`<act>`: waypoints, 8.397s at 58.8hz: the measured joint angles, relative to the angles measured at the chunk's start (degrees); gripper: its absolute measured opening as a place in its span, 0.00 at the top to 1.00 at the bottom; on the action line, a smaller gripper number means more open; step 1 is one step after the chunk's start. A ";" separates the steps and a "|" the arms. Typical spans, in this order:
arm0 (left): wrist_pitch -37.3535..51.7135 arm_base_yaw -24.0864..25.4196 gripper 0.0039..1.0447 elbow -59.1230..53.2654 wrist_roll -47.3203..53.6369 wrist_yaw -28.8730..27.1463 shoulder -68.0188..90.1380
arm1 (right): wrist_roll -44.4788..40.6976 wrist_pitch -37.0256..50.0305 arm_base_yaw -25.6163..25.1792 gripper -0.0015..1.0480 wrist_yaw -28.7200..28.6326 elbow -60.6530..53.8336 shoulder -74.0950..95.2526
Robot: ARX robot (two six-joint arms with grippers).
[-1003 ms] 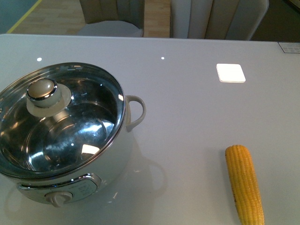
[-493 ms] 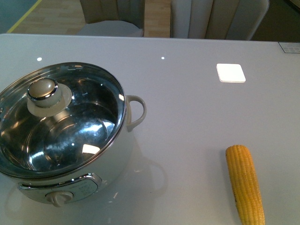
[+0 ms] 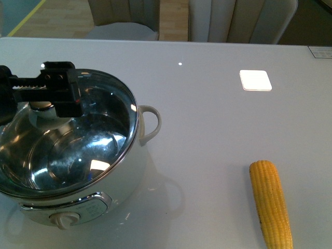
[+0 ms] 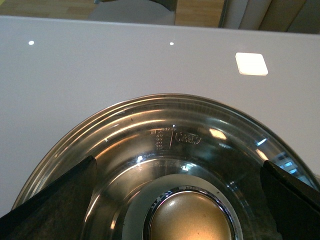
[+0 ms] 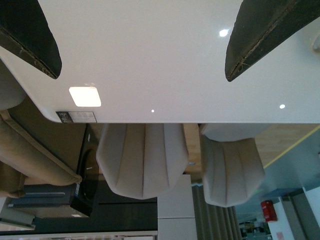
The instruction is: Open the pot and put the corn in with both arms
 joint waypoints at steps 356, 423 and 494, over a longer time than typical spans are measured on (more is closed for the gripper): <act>-4.46 23.87 0.97 -23.06 6.54 16.41 -52.41 | 0.00 0.00 0.00 0.08 0.00 0.00 -0.02; -39.01 16.13 0.97 -24.35 6.60 9.01 -89.88 | 0.00 0.00 0.00 0.08 0.00 0.00 -0.02; -50.82 16.13 0.07 -24.33 6.73 9.01 -101.35 | 0.00 0.00 0.00 0.08 0.00 0.00 -0.02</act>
